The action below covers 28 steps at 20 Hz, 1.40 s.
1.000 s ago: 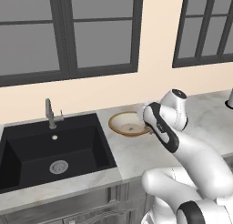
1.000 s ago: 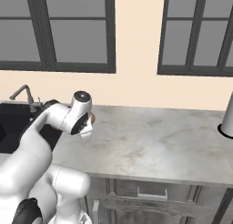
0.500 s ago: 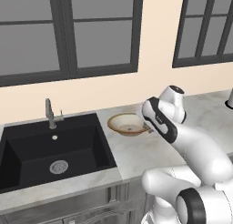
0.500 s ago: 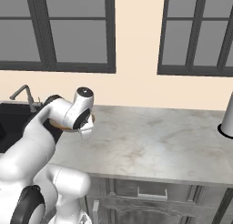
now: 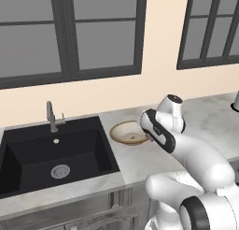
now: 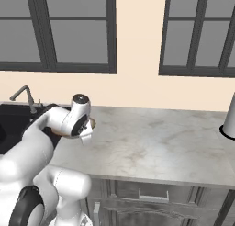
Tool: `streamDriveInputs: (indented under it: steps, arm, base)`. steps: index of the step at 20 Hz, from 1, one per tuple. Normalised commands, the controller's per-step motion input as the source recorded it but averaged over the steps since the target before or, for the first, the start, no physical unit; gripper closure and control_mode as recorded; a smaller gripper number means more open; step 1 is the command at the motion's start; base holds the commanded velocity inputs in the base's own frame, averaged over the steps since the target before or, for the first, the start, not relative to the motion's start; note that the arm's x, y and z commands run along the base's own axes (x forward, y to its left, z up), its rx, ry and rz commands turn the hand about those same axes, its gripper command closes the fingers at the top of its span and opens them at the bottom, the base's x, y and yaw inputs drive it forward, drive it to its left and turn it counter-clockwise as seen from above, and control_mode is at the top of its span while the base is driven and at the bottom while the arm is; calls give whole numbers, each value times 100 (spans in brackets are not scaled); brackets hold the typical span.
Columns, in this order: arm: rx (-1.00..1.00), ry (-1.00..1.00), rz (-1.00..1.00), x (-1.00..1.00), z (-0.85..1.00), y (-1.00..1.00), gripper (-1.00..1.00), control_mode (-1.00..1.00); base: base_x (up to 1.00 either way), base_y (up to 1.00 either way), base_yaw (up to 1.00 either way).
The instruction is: Pick the cup and bowl from the counter and place them on the counter next to the sink.
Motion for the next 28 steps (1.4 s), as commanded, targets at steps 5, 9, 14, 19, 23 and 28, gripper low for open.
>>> streamDriveInputs:
  steps: [5,9,14,19,23,28]
  arm:
    - [-4,0,0,1,-31,4,100,-100]
    - [-3,2,0,9,-37,9,100,-100]
    - [0,10,0,27,-25,1,100,-100]
    - [0,9,0,33,-24,1,100,-100]
    - [0,11,0,13,-10,1,100,-100]
    - [0,1,0,0,0,0,-100,-100]
  base:
    - [0,0,0]
    - [0,0,0]
    - [0,0,0]
    - [0,0,0]
    - [0,0,0]
    - [0,0,0]
